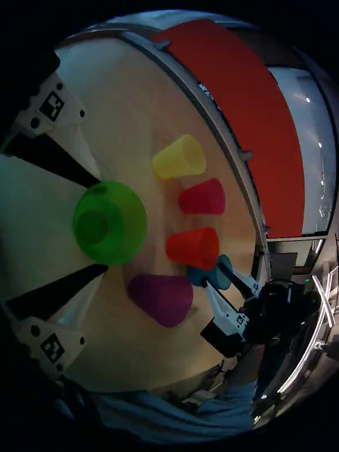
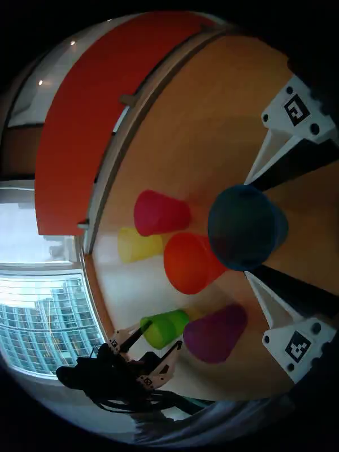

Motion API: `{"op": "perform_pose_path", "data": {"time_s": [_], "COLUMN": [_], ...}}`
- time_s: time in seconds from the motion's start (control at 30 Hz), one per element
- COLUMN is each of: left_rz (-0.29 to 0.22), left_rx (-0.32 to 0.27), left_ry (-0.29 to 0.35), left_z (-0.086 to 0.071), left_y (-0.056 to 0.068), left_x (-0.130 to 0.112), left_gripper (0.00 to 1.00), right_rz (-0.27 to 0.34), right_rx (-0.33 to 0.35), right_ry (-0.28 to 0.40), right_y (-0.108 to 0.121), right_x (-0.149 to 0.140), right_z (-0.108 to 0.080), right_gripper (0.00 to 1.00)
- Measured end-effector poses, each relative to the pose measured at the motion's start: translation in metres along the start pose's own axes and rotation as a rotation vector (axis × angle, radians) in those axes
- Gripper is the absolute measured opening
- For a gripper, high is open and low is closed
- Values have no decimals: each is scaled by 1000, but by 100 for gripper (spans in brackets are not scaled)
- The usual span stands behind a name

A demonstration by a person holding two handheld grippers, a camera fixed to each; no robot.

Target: Pour water

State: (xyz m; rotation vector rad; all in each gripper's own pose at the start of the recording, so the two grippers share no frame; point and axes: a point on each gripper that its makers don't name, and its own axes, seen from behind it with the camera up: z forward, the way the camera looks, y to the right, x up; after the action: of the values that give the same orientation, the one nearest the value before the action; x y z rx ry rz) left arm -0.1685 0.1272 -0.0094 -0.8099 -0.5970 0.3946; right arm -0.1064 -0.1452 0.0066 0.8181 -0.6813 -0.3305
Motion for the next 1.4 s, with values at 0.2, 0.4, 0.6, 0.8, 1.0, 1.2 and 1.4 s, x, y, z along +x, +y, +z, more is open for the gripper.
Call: {"op": "perform_pose_path", "data": {"time_s": [0.2,0.4,0.6,0.8,1.0,1.2,1.4], "left_rz": [-3,-12,-32,-49,-58,-67,-98], "left_rx": [3,2,-2,-3,1,23,53], "left_ry": [1,-2,-4,-3,-1,7,36], "left_z": [-3,-4,-4,-7,-14,-24,-39], "left_y": [2,4,5,5,7,6,6], "left_x": [-1,-2,-2,-3,-6,-10,-10], "left_gripper": [97,98,99,100,100,99,99], "right_rz": [8,17,23,33,42,39,47], "right_rx": [-1,-4,-8,-9,-16,-45,-80], "right_ry": [5,0,-5,-7,-7,-4,16], "right_y": [-1,0,0,-3,-4,-4,-4], "right_x": [-4,-12,-17,-18,-22,-31,-36], "right_z": [-2,-5,-7,-10,-21,-37,-55], "right_gripper": [90,90,91,100,100,100,100]}}
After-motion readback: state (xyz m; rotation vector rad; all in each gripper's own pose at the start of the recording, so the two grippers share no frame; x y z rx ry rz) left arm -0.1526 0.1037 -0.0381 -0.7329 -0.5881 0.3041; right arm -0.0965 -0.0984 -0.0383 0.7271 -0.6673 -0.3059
